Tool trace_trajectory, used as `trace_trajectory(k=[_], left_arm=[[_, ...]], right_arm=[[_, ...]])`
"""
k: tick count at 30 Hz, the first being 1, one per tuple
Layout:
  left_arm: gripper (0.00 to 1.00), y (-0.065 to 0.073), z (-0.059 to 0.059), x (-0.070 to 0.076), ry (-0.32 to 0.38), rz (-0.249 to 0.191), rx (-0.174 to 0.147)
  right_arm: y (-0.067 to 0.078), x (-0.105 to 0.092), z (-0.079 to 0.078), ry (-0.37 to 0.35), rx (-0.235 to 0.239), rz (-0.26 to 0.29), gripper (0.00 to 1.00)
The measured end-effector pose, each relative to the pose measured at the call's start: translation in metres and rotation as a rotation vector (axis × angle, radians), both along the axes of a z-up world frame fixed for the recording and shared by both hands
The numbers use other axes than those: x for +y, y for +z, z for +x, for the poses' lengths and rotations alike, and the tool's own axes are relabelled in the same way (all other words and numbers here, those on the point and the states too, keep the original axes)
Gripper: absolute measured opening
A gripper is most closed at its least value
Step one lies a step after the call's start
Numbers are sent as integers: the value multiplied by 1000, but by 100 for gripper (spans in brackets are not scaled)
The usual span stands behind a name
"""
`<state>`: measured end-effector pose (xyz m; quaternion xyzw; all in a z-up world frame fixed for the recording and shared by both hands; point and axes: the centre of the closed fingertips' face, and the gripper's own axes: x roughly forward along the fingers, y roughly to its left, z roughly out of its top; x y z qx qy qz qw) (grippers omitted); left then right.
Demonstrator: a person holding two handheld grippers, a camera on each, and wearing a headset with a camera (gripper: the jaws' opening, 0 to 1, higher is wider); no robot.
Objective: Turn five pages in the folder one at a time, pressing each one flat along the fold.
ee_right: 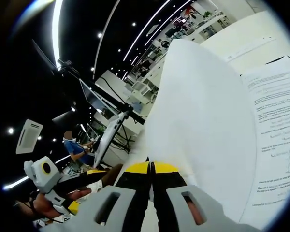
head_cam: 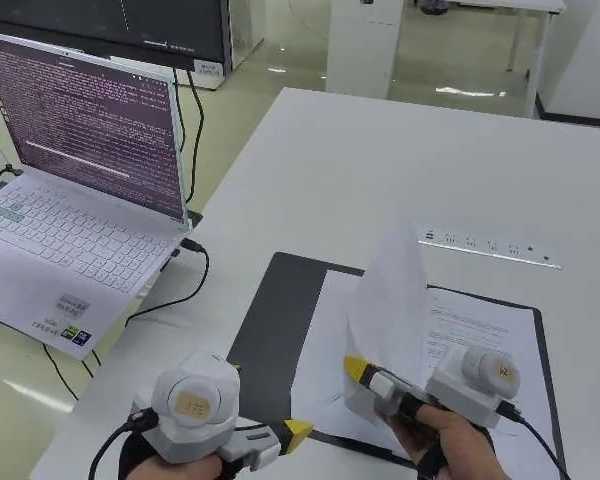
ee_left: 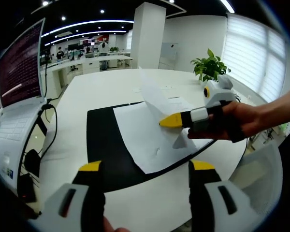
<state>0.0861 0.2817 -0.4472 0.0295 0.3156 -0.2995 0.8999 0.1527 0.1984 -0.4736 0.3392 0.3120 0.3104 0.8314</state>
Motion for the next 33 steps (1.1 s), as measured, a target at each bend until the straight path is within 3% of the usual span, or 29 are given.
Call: trace_trajectory(k=[9,14,27,31,33], left_arm=[[71,0,1,10,5,-2,-2],[71,0,1,16,16,-4,3],[71,9,6,28,66,-44,-1],[71,12,10,31,65,-36,-6],[71,13,12,31,65,-35,-7]], right_arm=[[-16,19,0,15,33,6,0],[-30,31,-3,31,81,28,0],[-64,35,0,21,160,31,0],[-77,36,1,8,185,7,0],[-86,35,-1,28,188,-54,0]])
